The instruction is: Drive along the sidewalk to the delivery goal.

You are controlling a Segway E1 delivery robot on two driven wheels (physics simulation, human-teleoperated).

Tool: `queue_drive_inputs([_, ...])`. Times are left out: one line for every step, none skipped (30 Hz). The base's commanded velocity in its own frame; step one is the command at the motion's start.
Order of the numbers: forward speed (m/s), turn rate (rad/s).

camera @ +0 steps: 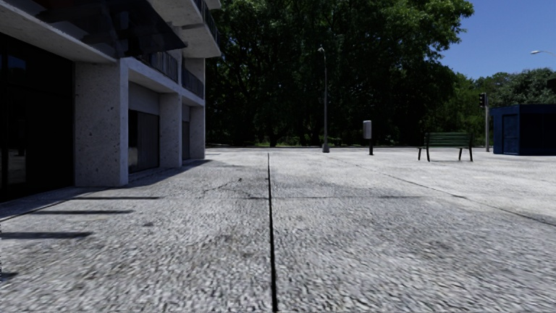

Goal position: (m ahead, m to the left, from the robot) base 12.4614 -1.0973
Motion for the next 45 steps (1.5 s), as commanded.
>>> queue_drive_inputs([2.00, 0.00])
queue_drive_inputs([2.00, 0.00])
queue_drive_inputs([2.00, 0.00])
queue_drive_inputs([2.00, 0.00])
queue_drive_inputs([2.00, 0.00])
queue_drive_inputs([2.00, 0.00])
queue_drive_inputs([2.00, 0.00])
queue_drive_inputs([2.00, 0.00])
queue_drive_inputs([2.00, 0.00])
queue_drive_inputs([2.00, 0.00])
queue_drive_inputs([2.00, 0.00])
queue_drive_inputs([2.00, 0.00])
queue_drive_inputs([2.00, 0.00])
queue_drive_inputs([2.00, 0.00])
queue_drive_inputs([2.00, 0.00])
queue_drive_inputs([2.00, 0.00])
queue_drive_inputs([2.00, 0.00])
queue_drive_inputs([2.00, 0.00])
queue_drive_inputs([2.00, 0.00])
queue_drive_inputs([2.00, 0.00])
queue_drive_inputs([2.00, 0.00])
queue_drive_inputs([2.00, 0.00])
queue_drive_inputs([2.00, 0.00])
queue_drive_inputs([2.00, 0.00])
queue_drive_inputs([2.00, 0.00])
queue_drive_inputs([2.00, 0.00])
queue_drive_inputs([2.00, 0.00])
queue_drive_inputs([2.00, 0.00])
queue_drive_inputs([2.00, 0.00])
queue_drive_inputs([2.00, 0.00])
queue_drive_inputs([2.00, 0.00])
queue_drive_inputs([2.00, 0.00])
queue_drive_inputs([2.00, 0.00])
queue_drive_inputs([2.00, 0.00])
queue_drive_inputs([2.00, 0.00])
queue_drive_inputs([2.00, 0.00])
queue_drive_inputs([2.00, 0.00])
queue_drive_inputs([2.00, 0.00])
queue_drive_inputs([2.00, 0.00])
queue_drive_inputs([2.00, 0.00])
queue_drive_inputs([2.00, 0.00])
queue_drive_inputs([2.00, 0.00])
queue_drive_inputs([2.00, 0.00])
queue_drive_inputs([2.00, 0.00])
queue_drive_inputs([2.00, 0.00])
